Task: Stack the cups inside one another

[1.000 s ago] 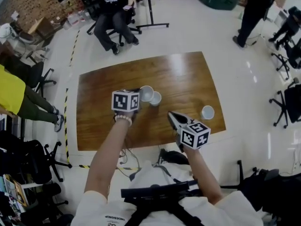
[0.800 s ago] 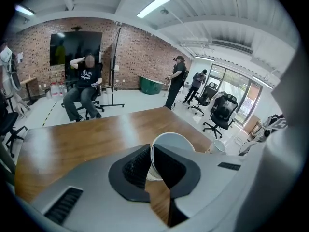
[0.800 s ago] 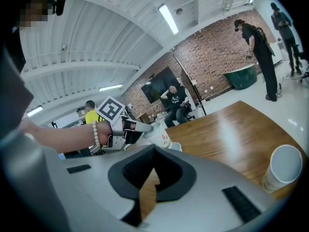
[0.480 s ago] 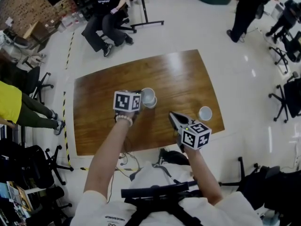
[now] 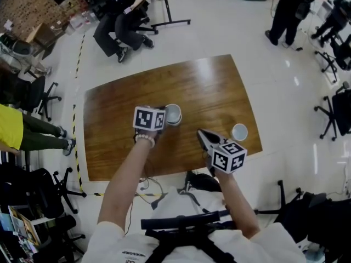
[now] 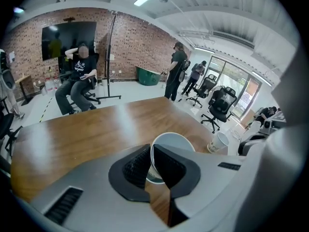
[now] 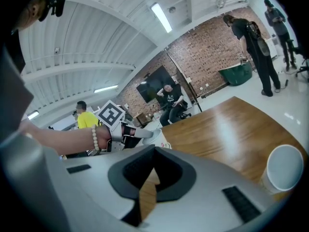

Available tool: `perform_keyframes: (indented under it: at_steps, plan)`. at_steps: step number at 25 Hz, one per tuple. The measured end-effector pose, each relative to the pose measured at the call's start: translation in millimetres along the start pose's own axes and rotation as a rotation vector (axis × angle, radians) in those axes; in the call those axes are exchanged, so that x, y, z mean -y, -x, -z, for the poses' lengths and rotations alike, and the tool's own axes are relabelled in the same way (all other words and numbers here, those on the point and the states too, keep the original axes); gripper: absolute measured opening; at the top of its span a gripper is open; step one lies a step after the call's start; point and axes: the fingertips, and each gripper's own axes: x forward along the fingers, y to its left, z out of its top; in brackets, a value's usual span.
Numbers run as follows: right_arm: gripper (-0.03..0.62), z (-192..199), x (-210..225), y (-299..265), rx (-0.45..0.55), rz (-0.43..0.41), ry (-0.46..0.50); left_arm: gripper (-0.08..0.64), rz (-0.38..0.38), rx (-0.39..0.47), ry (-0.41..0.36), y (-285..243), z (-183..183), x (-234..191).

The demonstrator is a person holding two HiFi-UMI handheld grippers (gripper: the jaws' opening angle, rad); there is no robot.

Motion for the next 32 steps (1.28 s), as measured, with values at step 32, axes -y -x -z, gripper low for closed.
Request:
perform_keyframes:
  at_steps: [32]
  plan:
    - [0.003,6,17,2,-0.01,0.019,-0.034,0.028,-0.006,-0.052,-0.009,-30,28,-5]
